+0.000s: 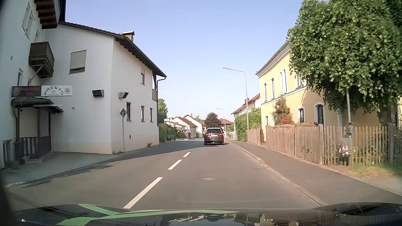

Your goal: Follow the waypoints while adhering to traffic rules and regulations

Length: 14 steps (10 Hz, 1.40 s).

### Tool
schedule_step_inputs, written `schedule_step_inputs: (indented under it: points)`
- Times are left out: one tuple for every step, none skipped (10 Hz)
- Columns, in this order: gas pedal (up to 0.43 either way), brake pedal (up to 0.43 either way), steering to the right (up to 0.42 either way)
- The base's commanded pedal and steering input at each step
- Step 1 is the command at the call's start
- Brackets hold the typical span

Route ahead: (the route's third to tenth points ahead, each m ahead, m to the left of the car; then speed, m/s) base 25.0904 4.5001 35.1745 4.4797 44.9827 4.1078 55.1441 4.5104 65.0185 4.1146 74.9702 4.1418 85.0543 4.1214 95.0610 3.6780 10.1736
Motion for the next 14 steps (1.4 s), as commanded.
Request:
schedule_step_inputs:
  points:
    - [0.157,0.000,-0.007]
    - [0.157,0.000,-0.007]
    - [0.157,0.000,-0.007]
    - [0.157,0.000,-0.007]
    - [0.169,0.000,-0.008]
    - [0.177,0.000,-0.007]
    - [0.189,0.000,-0.007]
    - [0.189,0.000,-0.008]
    - [0.189,0.000,-0.009]
    - [0.189,0.000,-0.009]
    - [0.169,0.000,-0.009]
    - [0.110,0.000,-0.009]
    - [0.110,0.000,-0.009]
    - [0.110,0.000,-0.009]
